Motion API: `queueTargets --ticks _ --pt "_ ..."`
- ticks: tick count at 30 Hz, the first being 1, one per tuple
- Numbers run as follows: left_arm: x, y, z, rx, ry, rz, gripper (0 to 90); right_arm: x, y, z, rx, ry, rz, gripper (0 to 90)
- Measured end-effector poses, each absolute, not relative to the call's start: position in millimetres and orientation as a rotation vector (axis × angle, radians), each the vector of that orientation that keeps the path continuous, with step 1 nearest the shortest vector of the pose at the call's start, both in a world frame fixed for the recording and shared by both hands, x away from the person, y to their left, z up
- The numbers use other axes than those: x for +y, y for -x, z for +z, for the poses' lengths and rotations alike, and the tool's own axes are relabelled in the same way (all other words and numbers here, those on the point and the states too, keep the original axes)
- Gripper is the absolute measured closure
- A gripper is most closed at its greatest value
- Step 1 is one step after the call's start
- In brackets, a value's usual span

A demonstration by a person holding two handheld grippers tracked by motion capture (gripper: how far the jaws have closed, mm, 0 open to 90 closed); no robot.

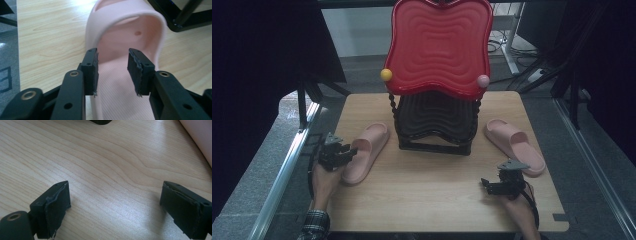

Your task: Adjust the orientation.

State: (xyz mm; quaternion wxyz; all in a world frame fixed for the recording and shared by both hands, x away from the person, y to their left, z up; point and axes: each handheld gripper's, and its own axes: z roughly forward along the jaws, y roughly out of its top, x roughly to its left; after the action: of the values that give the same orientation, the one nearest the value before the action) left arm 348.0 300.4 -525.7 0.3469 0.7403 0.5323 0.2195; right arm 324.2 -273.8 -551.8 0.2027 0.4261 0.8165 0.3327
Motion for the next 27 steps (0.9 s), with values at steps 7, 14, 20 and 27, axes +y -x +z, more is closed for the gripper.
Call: queueTargets --ticks 7,14,20,27 --pt "307 -364 -535 1.4 -1.932 0.555 67.9 -274 -324 -552 2.279 -1.188 0.93 9.4" --pt "304 -373 -540 1.402 -1.961 0.559 73.3 -274 -324 -552 2.278 -1.187 0.93 9.4" --pt "303 -377 -544 1.423 -1.972 0.57 80.6 -274 -324 -552 2.278 -1.19 0.93 9.4" --pt "299 -375 -544 1.419 -1.962 0.625 83.6 -274 -324 -552 2.278 -1.187 0.93 9.4"
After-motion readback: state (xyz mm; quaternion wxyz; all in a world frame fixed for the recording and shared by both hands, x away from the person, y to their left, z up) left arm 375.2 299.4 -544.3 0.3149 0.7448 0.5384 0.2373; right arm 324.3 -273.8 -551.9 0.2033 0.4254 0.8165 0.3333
